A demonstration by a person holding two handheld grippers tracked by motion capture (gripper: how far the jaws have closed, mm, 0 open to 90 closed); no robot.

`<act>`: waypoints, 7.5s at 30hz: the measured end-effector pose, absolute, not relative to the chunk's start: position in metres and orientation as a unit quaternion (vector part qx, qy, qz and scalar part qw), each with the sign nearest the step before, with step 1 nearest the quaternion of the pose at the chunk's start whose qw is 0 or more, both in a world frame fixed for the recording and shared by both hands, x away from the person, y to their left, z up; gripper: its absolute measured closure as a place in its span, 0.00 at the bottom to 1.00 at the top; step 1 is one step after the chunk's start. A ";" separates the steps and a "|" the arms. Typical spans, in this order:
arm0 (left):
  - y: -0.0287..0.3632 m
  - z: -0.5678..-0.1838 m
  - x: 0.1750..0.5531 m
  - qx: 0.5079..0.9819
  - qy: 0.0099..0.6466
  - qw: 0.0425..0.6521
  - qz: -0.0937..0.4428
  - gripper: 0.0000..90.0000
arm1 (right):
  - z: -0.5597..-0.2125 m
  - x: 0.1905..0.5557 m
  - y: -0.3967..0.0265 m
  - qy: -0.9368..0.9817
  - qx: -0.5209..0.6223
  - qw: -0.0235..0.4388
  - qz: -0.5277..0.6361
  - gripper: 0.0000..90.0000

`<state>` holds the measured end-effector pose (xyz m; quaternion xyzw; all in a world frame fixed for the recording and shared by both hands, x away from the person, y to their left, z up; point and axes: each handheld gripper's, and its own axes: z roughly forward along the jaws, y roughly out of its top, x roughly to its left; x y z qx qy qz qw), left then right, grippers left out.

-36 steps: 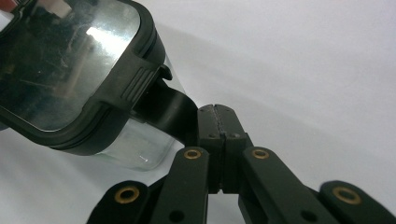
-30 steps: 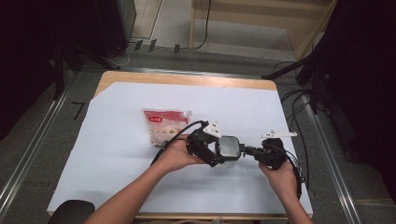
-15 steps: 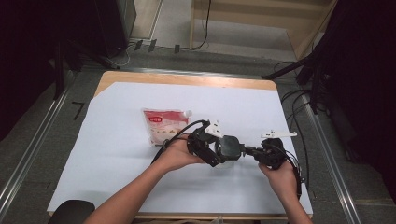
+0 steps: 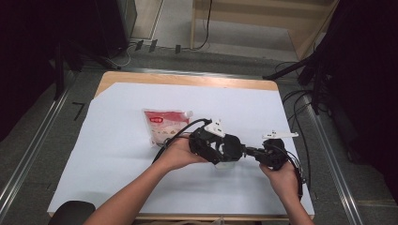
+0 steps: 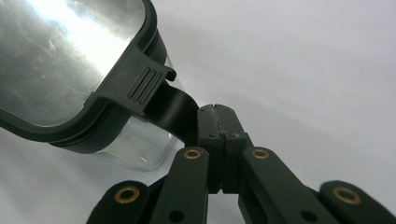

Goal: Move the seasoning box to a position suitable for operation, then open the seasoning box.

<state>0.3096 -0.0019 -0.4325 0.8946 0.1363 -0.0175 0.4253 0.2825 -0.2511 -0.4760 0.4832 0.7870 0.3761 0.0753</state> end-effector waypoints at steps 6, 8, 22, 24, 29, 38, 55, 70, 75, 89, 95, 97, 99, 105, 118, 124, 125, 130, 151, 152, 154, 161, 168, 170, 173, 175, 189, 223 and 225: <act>-0.007 -0.427 0.308 0.902 0.120 0.415 -0.013 0.51 | -0.476 0.282 -0.251 0.788 0.481 0.075 0.377 1.00; -0.009 -0.422 0.306 0.903 0.113 0.414 -0.013 0.53 | -0.476 0.282 -0.251 0.788 0.481 0.076 0.377 1.00; -0.024 -0.403 0.309 0.915 0.090 0.393 -0.027 0.69 | -0.477 0.283 -0.252 0.787 0.481 0.073 0.380 1.00; -0.027 -0.401 0.309 0.914 0.089 0.393 -0.030 0.71 | -0.477 0.283 -0.252 0.787 0.480 0.072 0.381 1.00; -0.034 -0.397 0.310 0.916 0.080 0.392 -0.037 0.77 | -0.477 0.282 -0.250 0.788 0.480 0.068 0.381 1.00; -0.046 -0.396 0.306 0.918 0.068 0.388 -0.040 0.81 | -0.478 0.282 -0.247 0.791 0.475 0.067 0.379 1.00; -0.053 -0.401 0.304 0.918 0.077 0.386 -0.040 0.80 | -0.477 0.280 -0.249 0.789 0.475 0.064 0.385 1.00; -0.015 -0.397 0.302 0.913 0.104 0.391 -0.042 0.71 | -0.472 0.267 -0.254 0.782 0.485 0.064 0.387 1.00; 0.003 -0.395 0.301 0.907 0.136 0.397 -0.049 0.60 | -0.466 0.256 -0.256 0.781 0.478 0.070 0.395 0.94; 0.048 -0.387 0.301 0.889 0.175 0.421 -0.049 0.60 | -0.458 0.215 -0.231 0.806 0.416 0.054 0.418 0.81; 0.068 -0.384 0.305 0.882 0.204 0.421 -0.058 0.53 | -0.457 0.212 -0.212 0.817 0.392 0.038 0.420 0.79; 0.074 -0.382 0.304 0.882 0.208 0.419 -0.054 0.53 | -0.453 0.210 -0.206 0.820 0.381 0.041 0.425 0.78; 0.076 -0.382 0.303 0.883 0.209 0.418 -0.048 0.53 | -0.451 0.208 -0.200 0.822 0.370 0.043 0.430 0.77; 0.094 -0.377 0.301 0.885 0.212 0.412 -0.043 0.50 | -0.445 0.208 -0.180 0.828 0.365 0.028 0.424 0.69; 0.122 -0.372 0.302 0.877 0.224 0.424 -0.029 0.50 | -0.433 0.224 -0.138 0.845 0.329 0.033 0.420 0.66; 0.136 -0.369 0.303 0.870 0.242 0.430 -0.025 0.49 | -0.433 0.238 -0.120 0.848 0.332 0.024 0.412 0.63; 0.140 -0.369 0.303 0.870 0.246 0.428 -0.020 0.48 | -0.433 0.239 -0.118 0.848 0.331 0.022 0.413 0.62; 0.147 -0.370 0.304 0.873 0.253 0.415 -0.023 0.50 | -0.436 0.249 -0.109 0.847 0.331 0.023 0.415 0.62; 0.183 -0.365 0.305 0.875 0.262 0.407 -0.013 0.50 | -0.449 0.251 -0.102 0.839 0.333 0.018 0.431 0.55; 0.185 -0.365 0.304 0.874 0.263 0.408 -0.010 0.50 | -0.449 0.250 -0.102 0.839 0.334 0.017 0.430 0.55; 0.192 -0.363 0.302 0.873 0.270 0.407 -0.006 0.49 | -0.448 0.251 -0.104 0.836 0.334 0.019 0.435 0.55; 0.213 -0.364 0.293 0.866 0.299 0.400 0.012 0.50 | -0.441 0.252 -0.104 0.834 0.326 0.021 0.446 0.56; 0.226 -0.366 0.294 0.859 0.323 0.395 0.033 0.49 | -0.441 0.252 -0.100 0.838 0.317 0.020 0.444 0.56; 0.228 -0.371 0.298 0.856 0.329 0.397 0.034 0.47 | -0.442 0.252 -0.099 0.838 0.318 0.018 0.444 0.56; 0.226 -0.377 0.307 0.853 0.329 0.404 0.039 0.44 | -0.444 0.252 -0.097 0.839 0.317 0.016 0.442 0.56; 0.224 -0.380 0.313 0.851 0.329 0.408 0.035 0.44 | -0.445 0.251 -0.096 0.840 0.316 0.017 0.441 0.56; 0.200 -0.404 0.333 0.858 0.313 0.407 0.014 0.47 | -0.453 0.249 -0.093 0.840 0.321 0.012 0.437 0.55; 0.196 -0.388 0.332 0.840 0.357 0.408 -0.002 1.00 | -0.467 0.251 -0.080 0.837 0.314 0.019 0.448 0.52; 0.201 -0.381 0.329 0.838 0.353 0.417 0.001 1.00 | -0.467 0.251 -0.079 0.837 0.313 0.020 0.449 0.52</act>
